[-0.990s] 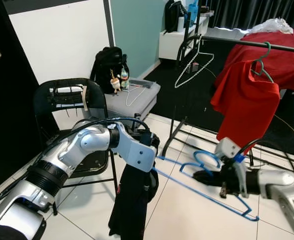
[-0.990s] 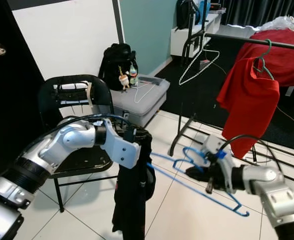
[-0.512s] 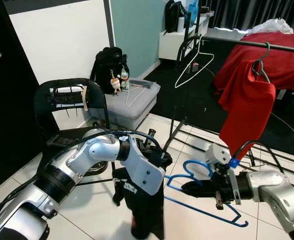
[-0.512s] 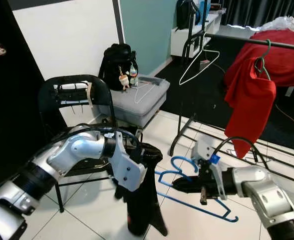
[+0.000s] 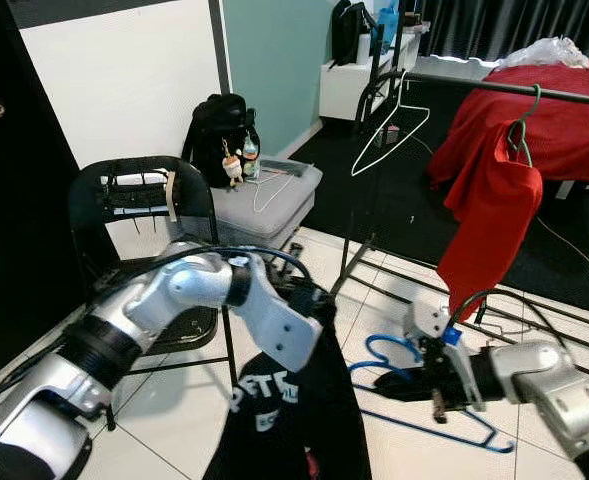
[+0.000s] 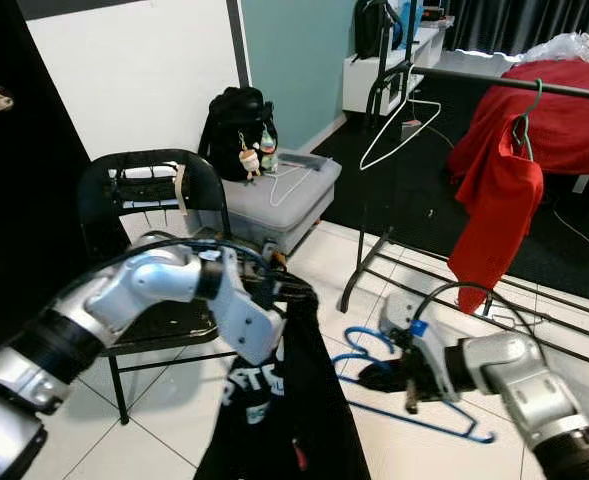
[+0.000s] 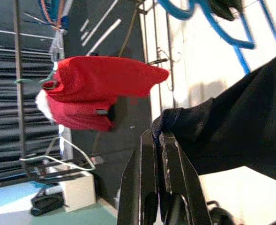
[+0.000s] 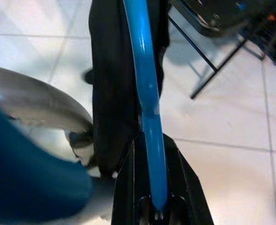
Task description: Hang hanger
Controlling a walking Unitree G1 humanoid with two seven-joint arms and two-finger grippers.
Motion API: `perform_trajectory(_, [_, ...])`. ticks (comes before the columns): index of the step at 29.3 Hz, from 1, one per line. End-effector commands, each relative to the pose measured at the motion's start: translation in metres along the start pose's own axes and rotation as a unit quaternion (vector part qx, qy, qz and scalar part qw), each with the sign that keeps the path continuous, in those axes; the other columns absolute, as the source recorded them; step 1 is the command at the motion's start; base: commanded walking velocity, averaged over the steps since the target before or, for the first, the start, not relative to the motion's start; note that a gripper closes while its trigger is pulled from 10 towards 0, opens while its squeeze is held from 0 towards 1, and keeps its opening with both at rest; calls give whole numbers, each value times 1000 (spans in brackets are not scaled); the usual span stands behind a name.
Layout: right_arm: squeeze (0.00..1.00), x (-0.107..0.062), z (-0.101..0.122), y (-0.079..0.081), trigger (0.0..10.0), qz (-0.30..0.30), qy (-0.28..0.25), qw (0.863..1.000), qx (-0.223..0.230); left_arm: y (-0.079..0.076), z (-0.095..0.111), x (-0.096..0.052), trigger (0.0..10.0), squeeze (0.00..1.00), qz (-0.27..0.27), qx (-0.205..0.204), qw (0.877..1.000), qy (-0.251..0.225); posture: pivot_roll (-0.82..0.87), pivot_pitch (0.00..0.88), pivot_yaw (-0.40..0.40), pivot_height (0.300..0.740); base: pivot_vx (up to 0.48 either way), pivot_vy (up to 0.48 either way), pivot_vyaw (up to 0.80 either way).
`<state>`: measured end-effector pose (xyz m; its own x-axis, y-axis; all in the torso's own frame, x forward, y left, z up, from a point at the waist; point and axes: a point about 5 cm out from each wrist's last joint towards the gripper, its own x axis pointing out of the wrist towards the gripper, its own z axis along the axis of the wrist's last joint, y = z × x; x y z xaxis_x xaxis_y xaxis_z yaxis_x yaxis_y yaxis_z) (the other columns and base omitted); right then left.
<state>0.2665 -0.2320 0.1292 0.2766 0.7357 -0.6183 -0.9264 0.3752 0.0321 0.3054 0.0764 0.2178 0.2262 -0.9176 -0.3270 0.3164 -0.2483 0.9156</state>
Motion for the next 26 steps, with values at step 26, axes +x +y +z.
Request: perform_trajectory(26, [0,1,-1,-82,10000,-413,-217,818,336,4,32,8,10000,0,41,-77,992,-91,-111,0,23,740,0,0,0])
